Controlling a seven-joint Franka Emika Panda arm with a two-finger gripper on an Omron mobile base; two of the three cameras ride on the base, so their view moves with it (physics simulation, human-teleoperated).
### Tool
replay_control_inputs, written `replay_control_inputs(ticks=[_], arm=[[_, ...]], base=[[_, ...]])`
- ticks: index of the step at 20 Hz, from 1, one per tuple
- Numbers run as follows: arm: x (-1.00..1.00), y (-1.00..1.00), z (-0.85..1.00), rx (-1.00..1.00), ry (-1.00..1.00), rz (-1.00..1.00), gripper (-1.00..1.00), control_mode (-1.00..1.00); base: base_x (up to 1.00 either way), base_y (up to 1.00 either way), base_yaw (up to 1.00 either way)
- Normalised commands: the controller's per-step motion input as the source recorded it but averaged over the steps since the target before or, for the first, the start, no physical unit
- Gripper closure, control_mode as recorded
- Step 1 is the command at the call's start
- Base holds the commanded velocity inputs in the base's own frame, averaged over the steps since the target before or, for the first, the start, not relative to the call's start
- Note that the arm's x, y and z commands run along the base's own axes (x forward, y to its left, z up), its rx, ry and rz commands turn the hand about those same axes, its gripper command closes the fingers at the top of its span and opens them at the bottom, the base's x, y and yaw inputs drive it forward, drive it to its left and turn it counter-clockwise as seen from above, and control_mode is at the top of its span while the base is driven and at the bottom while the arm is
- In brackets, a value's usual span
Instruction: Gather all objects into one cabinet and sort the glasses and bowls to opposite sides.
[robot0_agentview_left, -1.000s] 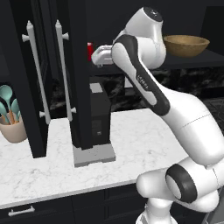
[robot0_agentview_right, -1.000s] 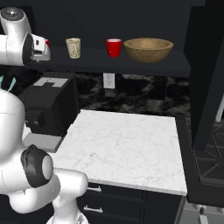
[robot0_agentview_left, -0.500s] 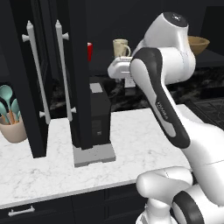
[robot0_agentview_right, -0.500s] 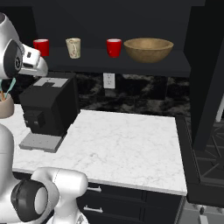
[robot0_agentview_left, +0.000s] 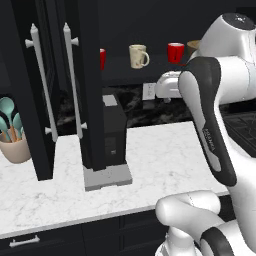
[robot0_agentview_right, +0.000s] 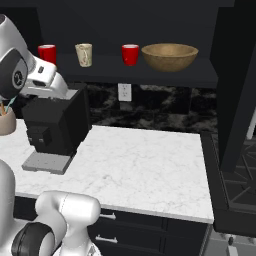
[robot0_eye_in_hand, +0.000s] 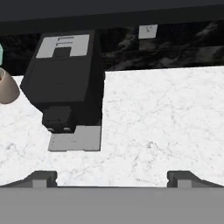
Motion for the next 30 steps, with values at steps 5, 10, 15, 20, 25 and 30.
replay_control_inputs(ticks=[5,10,15,20,25,30], arm=[[-0.18,-0.55,0.00,-0.12,0.00,-0.10,-1.00,-1.00],[0.00,-0.38,0.00,-0.12,-0.01,-0.09,-1.00,-1.00],[0.00,-0.19,0.02,-0.04,0.00,-0.07,-1.00,-1.00],[0.21,-0.01,0.14,0.00,0.00,-0.08,-1.00,-1.00],[0.43,0.00,0.04,0.00,-0.03,-0.06,-1.00,-1.00],[0.29,-0.03,-0.21,-0.03,-0.10,0.00,-1.00,-1.00]], base=[[0.00,0.00,0.00],[0.00,0.00,0.00],[0.00,0.00,0.00],[0.00,0.00,0.00],[0.00,0.00,0.00],[0.00,0.00,0.00]])
